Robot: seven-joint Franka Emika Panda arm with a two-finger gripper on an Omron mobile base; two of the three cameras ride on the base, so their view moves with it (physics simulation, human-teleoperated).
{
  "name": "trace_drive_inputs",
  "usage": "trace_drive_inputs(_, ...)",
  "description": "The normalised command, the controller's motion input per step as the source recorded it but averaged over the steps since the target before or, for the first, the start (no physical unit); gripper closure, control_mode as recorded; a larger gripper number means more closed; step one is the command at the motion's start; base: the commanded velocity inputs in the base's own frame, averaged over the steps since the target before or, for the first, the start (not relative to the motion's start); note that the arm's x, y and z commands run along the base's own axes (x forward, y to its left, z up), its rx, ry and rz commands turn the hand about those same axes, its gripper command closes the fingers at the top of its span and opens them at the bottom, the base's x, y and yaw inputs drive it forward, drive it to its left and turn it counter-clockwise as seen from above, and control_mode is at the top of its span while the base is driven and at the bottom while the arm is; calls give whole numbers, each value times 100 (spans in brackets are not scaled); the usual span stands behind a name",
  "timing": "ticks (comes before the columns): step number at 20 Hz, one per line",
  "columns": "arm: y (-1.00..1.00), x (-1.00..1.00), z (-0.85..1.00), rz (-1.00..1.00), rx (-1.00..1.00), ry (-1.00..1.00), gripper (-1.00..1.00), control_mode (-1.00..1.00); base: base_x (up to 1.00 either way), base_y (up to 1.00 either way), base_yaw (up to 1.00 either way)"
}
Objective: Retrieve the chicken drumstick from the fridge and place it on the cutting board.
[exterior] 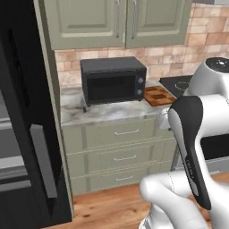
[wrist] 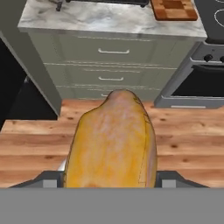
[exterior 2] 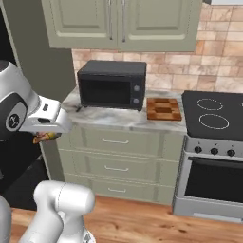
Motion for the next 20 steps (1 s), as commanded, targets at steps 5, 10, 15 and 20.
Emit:
trace_drive_inputs(5,0,0,0,0,0,0,100,100,53,-49,4)
trace_drive_inputs(10,0,0,0,0,0,0,100,100,46,-44,3)
trace_drive_inputs(15,0,0,0,0,0,0,100,100,42,-38,1)
trace_drive_inputs(20,0,0,0,0,0,0,100,100,37,-35,0)
